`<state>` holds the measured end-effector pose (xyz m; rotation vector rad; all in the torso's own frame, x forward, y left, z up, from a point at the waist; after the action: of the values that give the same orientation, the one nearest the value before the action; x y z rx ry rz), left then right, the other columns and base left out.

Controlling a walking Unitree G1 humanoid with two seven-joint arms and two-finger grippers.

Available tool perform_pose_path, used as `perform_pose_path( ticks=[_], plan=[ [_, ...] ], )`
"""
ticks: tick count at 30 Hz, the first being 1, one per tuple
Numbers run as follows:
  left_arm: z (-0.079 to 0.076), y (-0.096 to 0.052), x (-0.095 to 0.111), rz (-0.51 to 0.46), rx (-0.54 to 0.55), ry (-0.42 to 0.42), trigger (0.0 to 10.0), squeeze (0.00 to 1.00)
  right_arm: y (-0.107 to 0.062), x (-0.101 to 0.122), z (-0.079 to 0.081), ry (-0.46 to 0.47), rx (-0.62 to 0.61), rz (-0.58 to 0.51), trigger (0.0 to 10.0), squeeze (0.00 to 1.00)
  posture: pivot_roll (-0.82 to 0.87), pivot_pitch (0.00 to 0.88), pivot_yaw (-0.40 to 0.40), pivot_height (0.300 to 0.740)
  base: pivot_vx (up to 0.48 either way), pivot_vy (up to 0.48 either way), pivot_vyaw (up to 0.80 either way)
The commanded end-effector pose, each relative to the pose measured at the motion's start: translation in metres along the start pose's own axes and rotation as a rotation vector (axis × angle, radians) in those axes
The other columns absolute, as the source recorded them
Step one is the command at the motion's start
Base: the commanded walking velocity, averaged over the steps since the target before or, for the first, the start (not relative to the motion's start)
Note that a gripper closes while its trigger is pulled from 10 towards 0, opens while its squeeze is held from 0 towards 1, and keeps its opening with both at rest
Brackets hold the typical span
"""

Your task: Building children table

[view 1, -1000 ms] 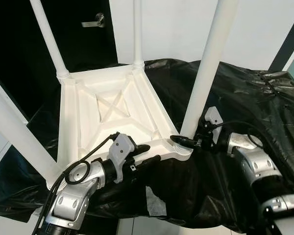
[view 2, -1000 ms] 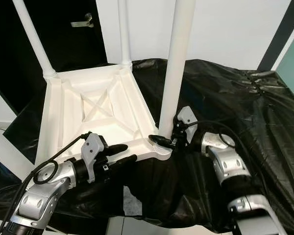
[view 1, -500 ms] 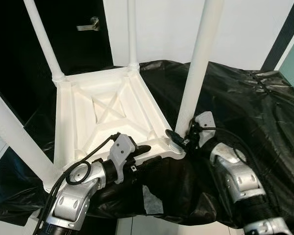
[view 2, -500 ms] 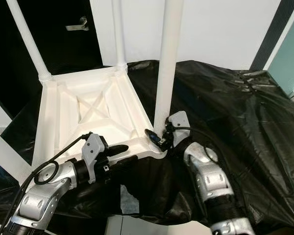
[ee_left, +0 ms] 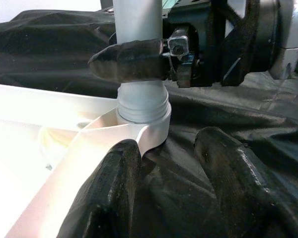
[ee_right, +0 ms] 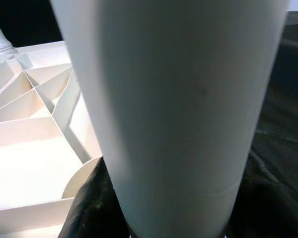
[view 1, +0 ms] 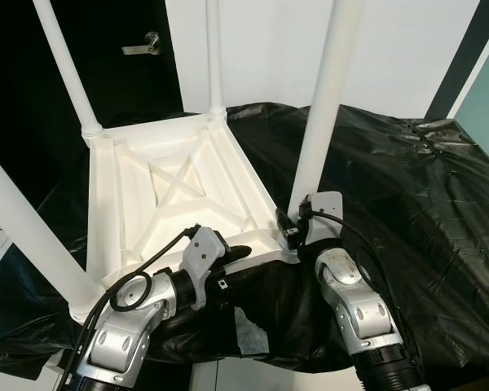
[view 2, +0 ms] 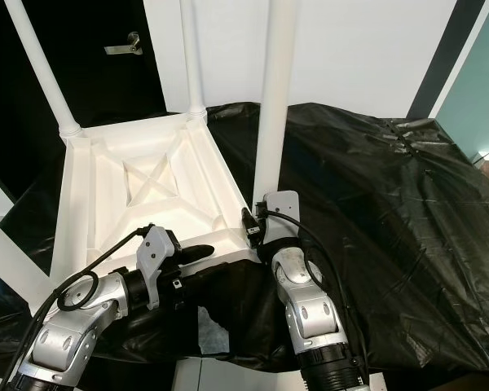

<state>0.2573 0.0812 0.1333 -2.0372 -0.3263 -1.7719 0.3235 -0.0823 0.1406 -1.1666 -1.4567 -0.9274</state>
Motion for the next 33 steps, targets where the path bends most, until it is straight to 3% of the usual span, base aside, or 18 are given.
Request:
perform_pose_path(
  ticks=[1,2,4,5,10,14,15,17,25,30,33],
  plan=[
    [0.0,0.0,0.002,-0.009,0.034,0.002,10.0,0.0,-0.003,-0.013,0.004,0.026,0.012,0.057,10.0,0.0,-0.01,0.0,-0.035,0.74,0.0,0.0,0.0],
    [0.001,0.001,0.002,-0.009,0.033,0.004,10.0,0.0,-0.003,-0.011,0.004,0.021,0.009,0.047,10.0,0.15,-0.01,0.0,-0.034,0.74,0.0,0.0,0.0],
    [0.001,0.001,0.002,-0.009,0.033,0.004,10.0,0.0,-0.003,-0.011,0.004,0.021,0.009,0.047,10.0,0.15,-0.01,0.0,-0.034,0.74,0.0,0.0,0.0],
    [0.0,0.002,0.003,-0.012,0.031,0.005,10.0,0.0,-0.005,-0.005,-0.001,0.031,0.004,0.019,10.0,1.0,-0.01,0.0,-0.036,0.74,0.0,0.0,0.0],
    [-0.001,0.003,0.002,-0.011,0.028,0.002,10.0,0.0,-0.013,-0.003,-0.011,0.037,0.06,-0.019,10.0,1.0,-0.02,0.0,-0.037,0.74,0.0,0.0,0.0],
    [-0.002,0.004,0.001,-0.011,0.024,0.002,10.0,0.0,-0.025,-0.009,-0.024,-0.015,0.156,-0.044,10.0,1.0,-0.02,0.0,-0.04,0.74,0.0,0.0,0.0],
    [-0.002,0.005,0.001,-0.011,0.024,0.002,10.0,0.0,-0.028,-0.012,-0.028,-0.031,0.193,-0.046,10.0,0.61,-0.02,0.0,-0.042,0.74,0.0,0.0,0.0],
    [-0.001,0.006,0.002,-0.013,0.024,0.004,10.0,0.0,-0.034,-0.016,-0.033,-0.073,0.296,-0.06,10.0,0.0,-0.02,0.0,-0.043,0.74,0.0,0.0,0.0],
    [0.001,0.005,0.003,-0.016,0.03,0.012,10.0,0.0,-0.038,-0.015,-0.047,-0.115,0.475,-0.089,10.0,0.0,-0.01,0.0,-0.049,0.74,0.0,0.0,0.0],
    [0.004,0.004,0.004,-0.016,0.036,0.022,10.0,0.0,-0.026,-0.01,-0.053,-0.211,0.656,-0.091,10.0,0.0,0.0,0.0,-0.049,0.74,0.0,0.0,0.0],
    [0.005,0.004,0.005,-0.017,0.038,0.026,10.0,0.0,-0.022,-0.01,-0.052,-0.235,0.689,-0.089,10.0,0.0,0.0,0.0,-0.048,0.74,0.0,0.0,0.0]
  ],
)
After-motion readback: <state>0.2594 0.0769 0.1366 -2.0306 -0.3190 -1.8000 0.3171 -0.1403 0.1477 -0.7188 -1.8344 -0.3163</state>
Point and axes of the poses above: a point about 5 cm out from each wrist's last joint towards the gripper, its own y axis pointing out of the wrist towards the gripper, its own x axis along the axis of the wrist's last joint, z = x × y, the point moved 3 cm from there along y, pointing out of the wrist towards the gripper, and after that the axes turned 10 degrees about -y, right-handed, at the moved point
